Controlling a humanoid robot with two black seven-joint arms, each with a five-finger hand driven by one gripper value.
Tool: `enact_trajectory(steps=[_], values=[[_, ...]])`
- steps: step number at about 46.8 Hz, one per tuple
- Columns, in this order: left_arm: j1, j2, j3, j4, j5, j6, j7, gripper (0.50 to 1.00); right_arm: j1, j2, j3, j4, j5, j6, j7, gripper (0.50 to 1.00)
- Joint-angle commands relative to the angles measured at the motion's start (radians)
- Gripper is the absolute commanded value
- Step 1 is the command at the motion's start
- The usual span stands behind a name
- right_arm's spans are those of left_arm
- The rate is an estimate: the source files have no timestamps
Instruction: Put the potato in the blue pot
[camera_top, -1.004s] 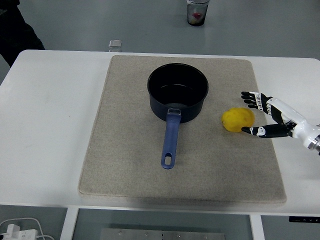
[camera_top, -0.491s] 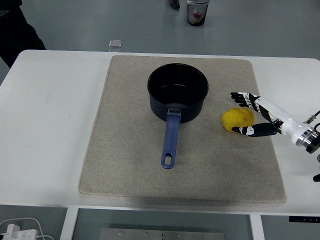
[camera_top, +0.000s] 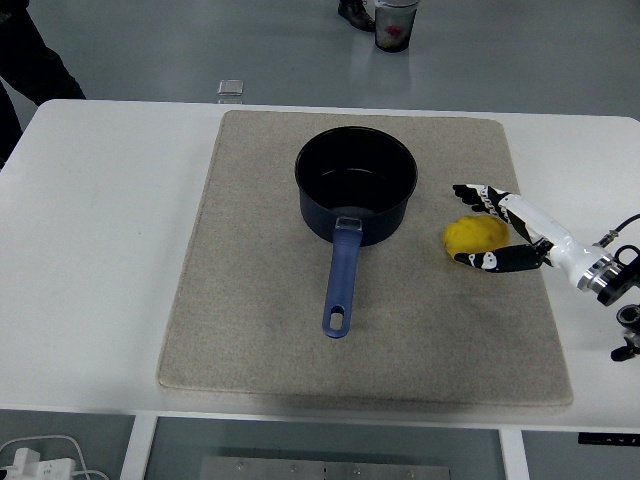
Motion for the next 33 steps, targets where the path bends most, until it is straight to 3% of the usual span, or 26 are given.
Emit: enact_trajectory(steps=[1, 26, 33], values=[[0.000, 0.000, 0.001, 0.000, 0.000, 0.000, 0.000, 0.996, -0.002, 0.000, 0.000, -0.002, 0.000, -0.002, 0.000, 0.887], [0.000, 0.000, -0.001, 0.001, 0.000, 0.000, 0.000, 0.996, -0.009, 0.000, 0.002, -0.018, 0.000, -0.025, -0.002, 0.515], [0.000, 0.000, -0.001, 0.001, 0.000, 0.000, 0.000, 0.996, -0.009, 0.000, 0.006, -0.017, 0.000, -0.026, -0.002, 0.500]])
